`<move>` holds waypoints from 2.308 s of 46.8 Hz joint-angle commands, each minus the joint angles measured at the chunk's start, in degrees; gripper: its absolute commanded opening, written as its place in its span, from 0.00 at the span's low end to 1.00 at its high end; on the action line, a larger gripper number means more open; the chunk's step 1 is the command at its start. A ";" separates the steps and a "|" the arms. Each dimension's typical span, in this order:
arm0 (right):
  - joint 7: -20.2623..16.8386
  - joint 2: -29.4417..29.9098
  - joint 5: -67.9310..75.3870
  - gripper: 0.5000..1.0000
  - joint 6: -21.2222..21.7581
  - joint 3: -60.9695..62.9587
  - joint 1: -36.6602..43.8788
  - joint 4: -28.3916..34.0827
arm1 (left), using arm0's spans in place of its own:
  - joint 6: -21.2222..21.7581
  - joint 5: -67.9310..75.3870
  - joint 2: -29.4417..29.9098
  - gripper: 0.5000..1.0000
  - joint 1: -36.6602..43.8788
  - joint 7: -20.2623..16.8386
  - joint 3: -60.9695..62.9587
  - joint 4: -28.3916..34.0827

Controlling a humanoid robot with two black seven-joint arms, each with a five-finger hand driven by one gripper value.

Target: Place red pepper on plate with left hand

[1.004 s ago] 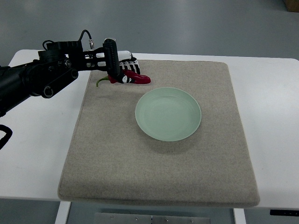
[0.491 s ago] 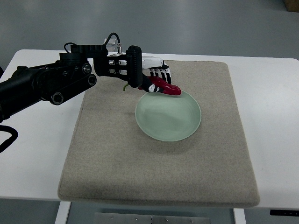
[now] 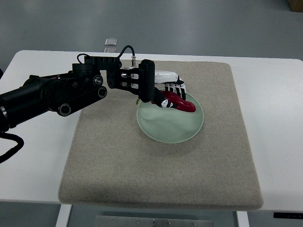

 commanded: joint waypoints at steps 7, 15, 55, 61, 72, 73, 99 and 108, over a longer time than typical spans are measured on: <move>0.00 0.00 0.00 0.86 -0.03 0.00 0.06 0.00 | -0.28 -0.09 -0.71 0.35 0.24 0.06 0.20 -0.09; 0.09 0.00 0.00 0.86 0.06 0.00 -0.03 0.00 | -0.20 -0.35 -0.80 0.55 0.86 0.06 0.20 0.00; 0.00 0.00 0.00 0.86 -0.03 0.00 -0.03 0.00 | 9.47 -10.62 -1.32 0.93 0.95 0.06 -0.68 16.60; 0.00 0.00 0.00 0.86 -0.03 0.00 0.06 0.00 | 12.63 -18.35 -1.32 0.98 0.86 0.06 -0.59 21.26; 0.00 0.00 0.00 0.86 -0.03 0.00 0.05 0.00 | 17.99 -39.17 -1.32 0.98 0.33 0.58 -0.68 23.56; 0.00 0.00 0.00 0.86 -0.03 0.00 -0.03 0.00 | 18.43 -41.81 -1.32 0.98 0.33 0.58 -0.68 23.56; 0.00 0.00 0.00 0.86 -0.03 0.00 0.05 0.00 | 16.24 -78.83 -1.76 0.98 0.51 0.59 -1.11 26.63; 0.00 0.00 0.00 0.86 -0.03 0.00 0.05 0.00 | 9.04 -87.97 -3.43 0.98 0.86 0.67 -2.96 31.55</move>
